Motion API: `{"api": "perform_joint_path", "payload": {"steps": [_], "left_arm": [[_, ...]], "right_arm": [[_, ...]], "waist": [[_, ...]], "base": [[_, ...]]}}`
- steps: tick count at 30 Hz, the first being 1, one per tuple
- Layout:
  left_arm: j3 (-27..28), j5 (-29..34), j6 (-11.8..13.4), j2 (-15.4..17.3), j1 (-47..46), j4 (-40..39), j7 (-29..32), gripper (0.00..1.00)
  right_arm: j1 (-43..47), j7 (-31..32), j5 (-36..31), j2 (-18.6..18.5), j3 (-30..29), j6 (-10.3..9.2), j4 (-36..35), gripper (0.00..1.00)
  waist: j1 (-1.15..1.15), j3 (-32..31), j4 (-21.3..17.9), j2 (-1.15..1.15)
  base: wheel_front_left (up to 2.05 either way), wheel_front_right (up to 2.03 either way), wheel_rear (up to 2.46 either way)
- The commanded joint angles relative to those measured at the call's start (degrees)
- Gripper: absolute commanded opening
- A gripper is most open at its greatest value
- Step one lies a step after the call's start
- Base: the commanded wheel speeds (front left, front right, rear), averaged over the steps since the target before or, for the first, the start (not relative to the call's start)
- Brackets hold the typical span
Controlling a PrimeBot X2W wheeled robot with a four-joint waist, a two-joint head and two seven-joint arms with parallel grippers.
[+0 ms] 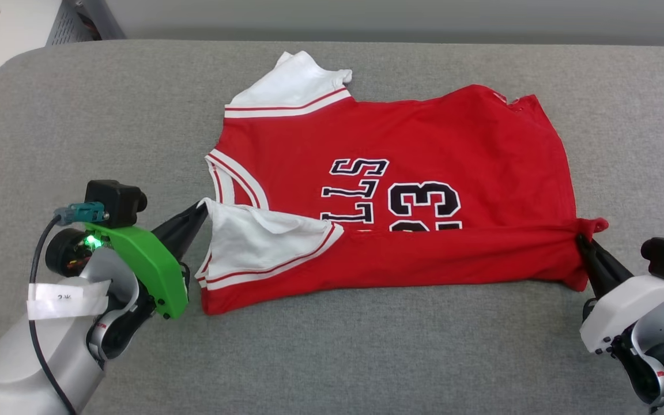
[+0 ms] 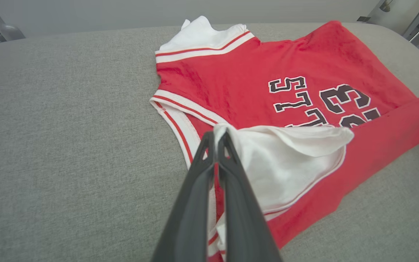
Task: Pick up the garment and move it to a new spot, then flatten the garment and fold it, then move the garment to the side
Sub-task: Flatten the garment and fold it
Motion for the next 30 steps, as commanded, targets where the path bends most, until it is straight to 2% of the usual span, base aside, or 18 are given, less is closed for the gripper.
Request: {"api": "perform_joint_path", "payload": {"steps": [1, 10, 11, 12, 13, 14, 21, 27, 30], "left_arm": [[-0.4, 1.1, -0.3, -0.4, -2.0, 1.7, 0.1, 0.0], [-3.3, 0.5, -0.4, -2.7, -6.8, 10.5, 0.9, 0.0], [-3.7, -0.3, -0.4, -3.2, -7.1, 11.7, 1.8, 0.16], [-3.8, -1.0, -0.4, -3.6, -7.3, 12.7, 2.6, 0.85], [-3.9, -1.8, -0.4, -4.1, -7.6, 13.8, 3.3, 1.0], [-3.9, -2.1, -0.4, -4.5, -8.0, 14.6, 3.3, 1.0], [-2.7, -2.0, 0.1, -7.7, -8.7, 19.6, -3.7, 1.0], [-1.5, -3.4, 1.1, -8.2, -5.4, 17.4, -6.7, 1.0], [-0.8, -4.5, 2.8, -7.9, -2.9, 14.7, -6.9, 1.0]], "right_arm": [[-1.4, -0.2, -0.1, 0.4, 0.5, -0.1, 1.1, 0.0], [-5.8, -0.5, -0.7, 0.8, 3.3, -0.1, 6.0, 0.0], [-6.2, -0.2, -0.7, 0.8, 3.6, -0.1, 6.7, 0.0], [-6.5, 0.1, -0.6, 0.8, 3.9, -0.1, 7.2, 0.32], [-6.9, 0.2, -0.5, 0.7, 4.2, -0.1, 7.6, 0.62], [-7.2, 0.1, -0.3, 0.8, 4.0, -0.1, 8.0, 1.0], [-7.6, 1.0, -0.1, 0.3, 4.5, -0.1, 8.8, 1.0], [-4.5, 5.6, 0.0, -0.6, 3.8, -0.1, 5.2, 1.0], [-2.2, 8.7, -0.4, -0.8, 2.4, -0.1, 2.4, 1.0]], "waist": [[0.0, 0.9, -0.7, 0.0], [0.0, 2.2, -1.6, 0.0], [0.0, 2.3, -1.6, 0.0], [0.0, 2.4, -1.5, 0.0], [0.0, 2.5, -1.5, 0.0], [0.0, 2.5, -1.5, 0.0], [0.0, -0.7, -0.6, 0.0], [0.0, -4.5, 0.4, 0.0], [0.0, -6.0, 0.8, 0.0]], "base": [[0.0, 0.0, 0.0], [0.0, 0.0, 0.0], [0.0, 0.0, 0.0], [0.0, 0.0, 0.0], [0.0, 0.0, 0.0], [0.0, 0.0, 0.0], [0.0, 0.0, 0.0], [0.0, 0.0, 0.0], [0.0, 0.0, 0.0]]}}
